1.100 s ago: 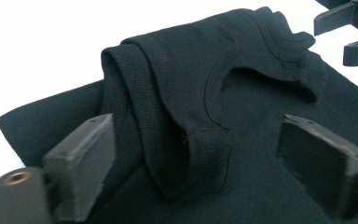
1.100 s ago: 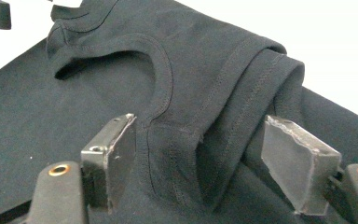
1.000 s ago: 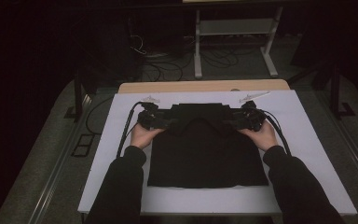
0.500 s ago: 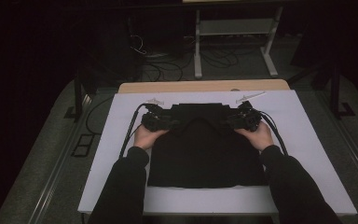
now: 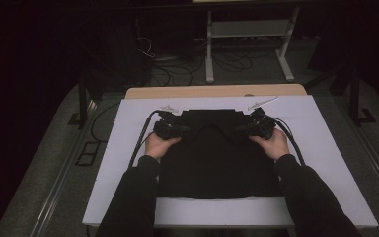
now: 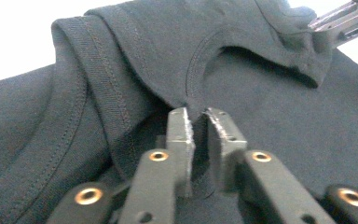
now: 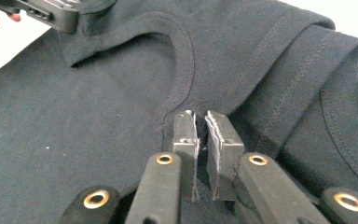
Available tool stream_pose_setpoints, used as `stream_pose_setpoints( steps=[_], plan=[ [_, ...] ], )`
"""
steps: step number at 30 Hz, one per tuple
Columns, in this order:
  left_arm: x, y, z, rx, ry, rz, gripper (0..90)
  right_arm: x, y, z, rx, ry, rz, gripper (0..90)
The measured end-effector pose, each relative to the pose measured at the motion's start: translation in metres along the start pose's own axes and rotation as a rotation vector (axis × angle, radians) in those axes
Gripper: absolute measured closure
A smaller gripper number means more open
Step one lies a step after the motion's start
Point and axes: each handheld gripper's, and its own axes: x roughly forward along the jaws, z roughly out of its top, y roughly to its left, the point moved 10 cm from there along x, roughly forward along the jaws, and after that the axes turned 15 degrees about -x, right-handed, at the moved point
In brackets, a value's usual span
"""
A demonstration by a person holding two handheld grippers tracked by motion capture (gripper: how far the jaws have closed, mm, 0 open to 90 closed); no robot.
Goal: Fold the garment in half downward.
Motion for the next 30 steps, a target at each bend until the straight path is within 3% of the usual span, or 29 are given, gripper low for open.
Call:
stream_pose_setpoints(
  steps=[6, 30],
  plan=[
    [-0.004, -0.003, -0.001, 0.024, -0.002, -0.002, 85.1, -0.006, 0.004, 0.0, -0.015, -0.014, -0.001, 82.1],
    [-0.035, -0.019, -0.019, 0.062, -0.115, -0.087, 85.5, -0.022, 0.023, -0.008, -0.042, -0.07, 0.01, 82.8]
  ],
)
